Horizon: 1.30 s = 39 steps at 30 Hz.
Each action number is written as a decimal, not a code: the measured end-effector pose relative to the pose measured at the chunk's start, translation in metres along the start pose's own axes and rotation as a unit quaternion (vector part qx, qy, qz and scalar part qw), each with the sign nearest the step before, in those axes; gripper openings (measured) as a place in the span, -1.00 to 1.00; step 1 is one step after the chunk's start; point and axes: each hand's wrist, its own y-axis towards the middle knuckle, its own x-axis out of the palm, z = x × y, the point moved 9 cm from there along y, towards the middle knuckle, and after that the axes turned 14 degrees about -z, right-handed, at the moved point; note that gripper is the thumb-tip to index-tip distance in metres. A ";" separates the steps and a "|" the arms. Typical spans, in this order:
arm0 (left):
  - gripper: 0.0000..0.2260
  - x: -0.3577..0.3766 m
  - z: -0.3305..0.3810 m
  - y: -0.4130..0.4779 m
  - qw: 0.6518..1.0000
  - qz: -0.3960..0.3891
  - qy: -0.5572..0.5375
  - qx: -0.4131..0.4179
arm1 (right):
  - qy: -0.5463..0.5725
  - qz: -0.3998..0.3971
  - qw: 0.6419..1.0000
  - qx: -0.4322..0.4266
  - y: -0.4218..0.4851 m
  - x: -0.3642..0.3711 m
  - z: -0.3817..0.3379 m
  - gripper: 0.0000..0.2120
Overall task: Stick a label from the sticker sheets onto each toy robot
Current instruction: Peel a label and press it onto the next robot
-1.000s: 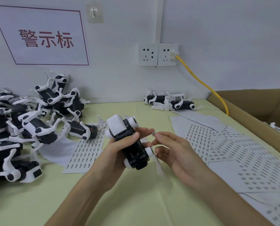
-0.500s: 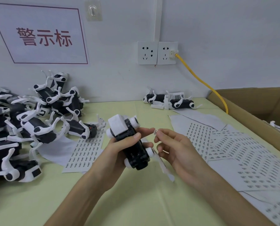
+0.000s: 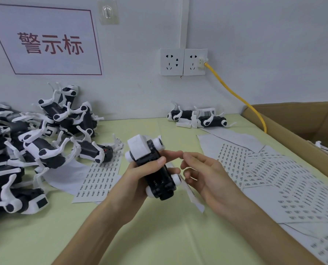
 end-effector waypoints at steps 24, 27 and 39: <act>-0.75 -0.032 -0.002 -0.010 0.952 0.158 -0.249 0.081 | 0.023 0.018 0.997 -0.071 -0.003 -0.005 -0.024 -0.82; -0.60 -0.042 -0.007 -0.011 0.941 0.174 -0.279 0.081 | 0.064 -0.048 0.995 -0.054 -0.001 0.006 -0.022 -0.69; -0.80 -0.046 0.000 -0.010 0.925 0.222 -0.271 0.151 | 0.199 -0.218 0.955 0.028 -0.010 0.090 0.006 -0.52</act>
